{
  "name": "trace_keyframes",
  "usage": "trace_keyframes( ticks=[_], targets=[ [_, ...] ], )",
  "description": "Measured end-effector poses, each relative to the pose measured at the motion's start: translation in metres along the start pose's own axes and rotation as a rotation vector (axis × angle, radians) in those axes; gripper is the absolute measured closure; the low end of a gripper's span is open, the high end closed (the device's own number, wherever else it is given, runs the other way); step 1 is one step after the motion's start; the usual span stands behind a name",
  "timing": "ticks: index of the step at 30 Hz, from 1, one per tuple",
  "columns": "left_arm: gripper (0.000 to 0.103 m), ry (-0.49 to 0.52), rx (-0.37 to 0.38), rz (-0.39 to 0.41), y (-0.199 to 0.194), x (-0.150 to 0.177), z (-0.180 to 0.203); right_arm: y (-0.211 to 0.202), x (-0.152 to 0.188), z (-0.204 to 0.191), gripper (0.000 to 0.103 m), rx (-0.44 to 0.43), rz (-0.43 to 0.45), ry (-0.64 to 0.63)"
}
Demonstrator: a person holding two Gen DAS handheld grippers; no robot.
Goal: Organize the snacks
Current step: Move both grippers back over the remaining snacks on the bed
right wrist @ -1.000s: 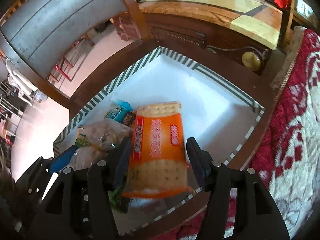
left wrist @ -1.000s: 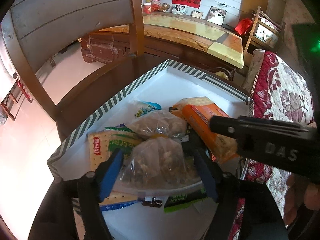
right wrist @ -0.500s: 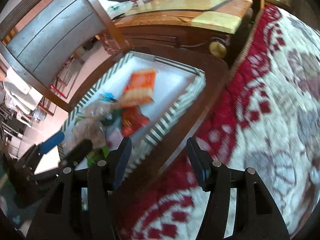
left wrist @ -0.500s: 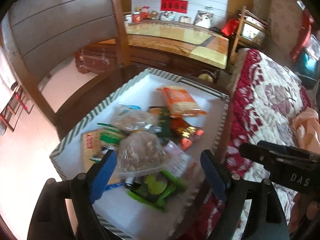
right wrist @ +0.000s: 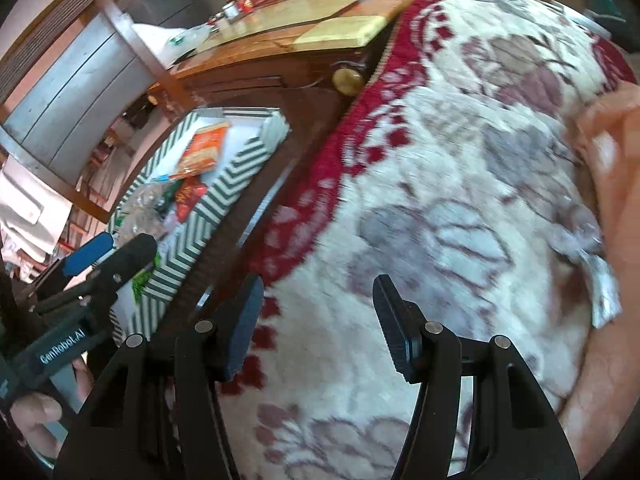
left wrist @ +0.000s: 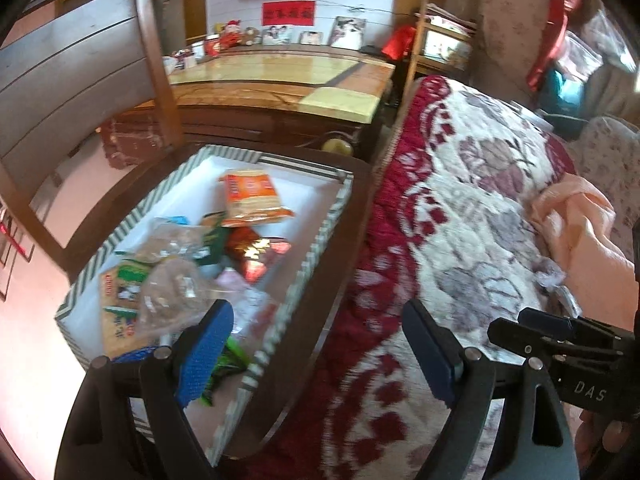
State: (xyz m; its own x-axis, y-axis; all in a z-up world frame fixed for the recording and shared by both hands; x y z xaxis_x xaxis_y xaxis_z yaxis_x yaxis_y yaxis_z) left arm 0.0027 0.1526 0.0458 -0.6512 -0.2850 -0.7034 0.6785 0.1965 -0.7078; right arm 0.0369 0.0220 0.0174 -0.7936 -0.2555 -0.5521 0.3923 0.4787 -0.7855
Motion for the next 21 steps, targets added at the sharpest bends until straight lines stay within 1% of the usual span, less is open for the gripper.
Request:
trace_keyframes(
  ticks=[6, 12, 17, 19, 21],
  targets=[
    [0.015, 0.052, 0.048, -0.014, 0.001, 0.007, 0.036, -0.022, 0.011, 0.038, 0.046, 0.050, 0.012, 0.039],
    [0.015, 0.090, 0.092, -0.043, 0.006, 0.015, 0.067, -0.045, 0.022, 0.087, 0.045, 0.112, 0.026, 0.097],
    [0.015, 0.129, 0.120, -0.073, 0.013, 0.023, 0.091, -0.061, 0.034, 0.141, 0.043, 0.195, 0.030, 0.167],
    [0.015, 0.139, 0.131, -0.083, 0.016, 0.025, 0.098, -0.066, 0.035, 0.162, 0.043, 0.241, 0.035, 0.191],
    [0.015, 0.148, 0.137, -0.092, 0.019, 0.027, 0.104, -0.070, 0.034, 0.177, 0.043, 0.266, 0.044, 0.203]
  ],
)
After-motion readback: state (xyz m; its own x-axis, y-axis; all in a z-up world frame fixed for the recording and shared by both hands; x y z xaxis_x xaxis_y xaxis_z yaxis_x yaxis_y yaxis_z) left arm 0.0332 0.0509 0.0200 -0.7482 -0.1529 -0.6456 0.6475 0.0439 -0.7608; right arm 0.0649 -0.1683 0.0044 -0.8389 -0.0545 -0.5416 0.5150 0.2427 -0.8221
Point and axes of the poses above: each gripper's, at about its wrist camera, not at the fingertips, and y roughly the way its jaws point, z to its right, x to its underside, the point moved 9 cm from there along y, roughly the way its jaws point, and after that the axes turned 6 degrees about z, right-handed, at the moved point
